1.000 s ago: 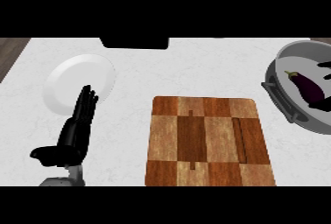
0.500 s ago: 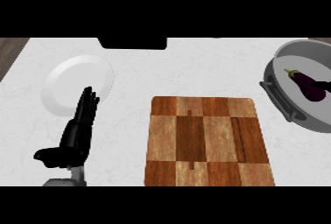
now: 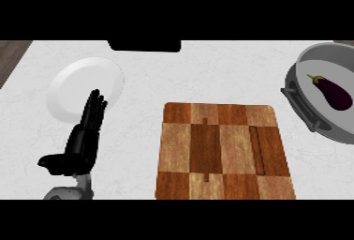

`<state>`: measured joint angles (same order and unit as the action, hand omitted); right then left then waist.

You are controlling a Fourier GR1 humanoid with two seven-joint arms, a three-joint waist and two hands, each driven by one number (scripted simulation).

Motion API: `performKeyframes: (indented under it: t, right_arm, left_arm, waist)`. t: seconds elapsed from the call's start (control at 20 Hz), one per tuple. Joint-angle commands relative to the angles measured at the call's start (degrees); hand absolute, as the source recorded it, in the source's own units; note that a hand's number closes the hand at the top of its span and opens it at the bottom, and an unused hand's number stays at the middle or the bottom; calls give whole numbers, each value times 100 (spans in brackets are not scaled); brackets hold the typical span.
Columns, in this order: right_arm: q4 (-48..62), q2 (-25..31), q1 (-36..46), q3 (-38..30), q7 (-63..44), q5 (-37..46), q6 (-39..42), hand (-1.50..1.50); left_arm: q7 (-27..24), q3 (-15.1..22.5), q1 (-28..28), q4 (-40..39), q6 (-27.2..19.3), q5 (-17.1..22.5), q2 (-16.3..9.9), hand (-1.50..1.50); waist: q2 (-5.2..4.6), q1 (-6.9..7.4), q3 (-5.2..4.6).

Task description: Pick the eggplant from the cutting board and place it in the pot

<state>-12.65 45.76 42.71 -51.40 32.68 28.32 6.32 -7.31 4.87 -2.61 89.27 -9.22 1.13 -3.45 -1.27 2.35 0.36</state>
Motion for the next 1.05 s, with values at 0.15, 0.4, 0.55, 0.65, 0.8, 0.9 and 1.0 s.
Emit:
performKeyframes:
  t: [0.15,0.4,0.55,0.65,0.8,0.9,1.0]
  right_arm:
    - [141,356,-296,-284,442,-320,317,-150]
    - [200,786,-528,-336,463,-367,617,-150]
    - [235,742,-583,-328,495,-369,516,-150]
    - [278,905,-615,-518,447,-540,551,-150]
    - [318,1022,-666,-722,335,-720,373,-150]
    - [298,1076,-677,-770,367,-776,398,-150]
    - [369,1107,-935,-890,471,-886,518,-150]
  left_arm:
    - [-93,143,214,77,21,-36,95,0]
    - [-28,133,270,215,134,68,51,0]
    - [-117,-27,75,27,126,58,-30,0]
    - [-55,98,118,79,109,40,69,0]
    - [-37,134,180,128,30,-32,101,0]
    - [-3,154,36,63,-52,-89,167,0]
    - [-66,85,40,-10,22,-13,130,0]
  waist:
    - [-13,92,13]
    - [-23,96,21]
    - [-34,87,19]
    - [-42,92,30]
    - [-40,115,33]
    - [-45,77,33]
    - [-51,9,37]
